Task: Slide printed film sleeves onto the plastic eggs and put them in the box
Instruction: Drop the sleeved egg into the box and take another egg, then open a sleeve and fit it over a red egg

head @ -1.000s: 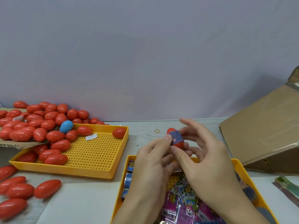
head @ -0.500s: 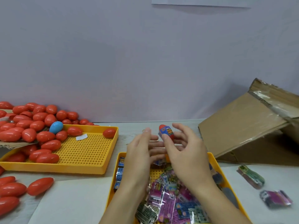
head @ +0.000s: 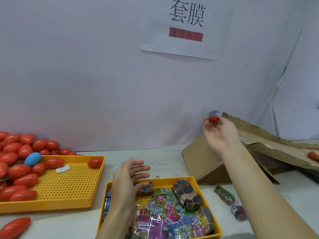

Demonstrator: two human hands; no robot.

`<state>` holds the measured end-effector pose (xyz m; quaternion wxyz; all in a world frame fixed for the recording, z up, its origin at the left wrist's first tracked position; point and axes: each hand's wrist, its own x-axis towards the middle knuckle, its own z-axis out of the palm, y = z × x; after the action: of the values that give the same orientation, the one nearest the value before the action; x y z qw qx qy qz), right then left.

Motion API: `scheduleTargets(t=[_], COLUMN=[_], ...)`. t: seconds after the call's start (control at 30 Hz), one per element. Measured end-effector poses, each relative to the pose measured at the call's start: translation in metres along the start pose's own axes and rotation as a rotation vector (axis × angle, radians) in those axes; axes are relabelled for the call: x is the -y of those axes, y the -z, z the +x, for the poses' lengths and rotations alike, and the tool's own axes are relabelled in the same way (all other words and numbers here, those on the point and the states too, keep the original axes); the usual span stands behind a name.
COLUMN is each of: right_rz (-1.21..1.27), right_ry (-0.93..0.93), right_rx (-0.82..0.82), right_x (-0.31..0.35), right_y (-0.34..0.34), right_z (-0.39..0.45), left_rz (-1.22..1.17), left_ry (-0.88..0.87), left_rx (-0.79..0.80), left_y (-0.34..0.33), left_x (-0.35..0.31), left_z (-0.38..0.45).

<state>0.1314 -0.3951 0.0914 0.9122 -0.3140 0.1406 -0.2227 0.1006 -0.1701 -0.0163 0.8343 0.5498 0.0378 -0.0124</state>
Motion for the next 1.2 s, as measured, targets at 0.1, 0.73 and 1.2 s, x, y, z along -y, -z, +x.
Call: scheduleTargets(t=[0.1, 0.73, 1.2], right_rz=[0.017, -1.273, -1.323], right_ry=[0.077, 0.294, 0.249], right_rx=[-0.084, 0.653, 0.760], right_x=[0.035, -0.114, -0.127], right_y=[0.002, 0.058, 0.066], right_z=[0.012, -0.091, -0.088], left_rz=[-0.049, 0.408, 1.355], left_ry=[-0.007, -0.459, 0.000], left_rx=[0.028, -0.449, -0.471], left_y=[-0.001, 0.026, 0.082], left_x=[-0.001, -0.026, -0.047], left_z=[-0.002, 0.005, 0.093])
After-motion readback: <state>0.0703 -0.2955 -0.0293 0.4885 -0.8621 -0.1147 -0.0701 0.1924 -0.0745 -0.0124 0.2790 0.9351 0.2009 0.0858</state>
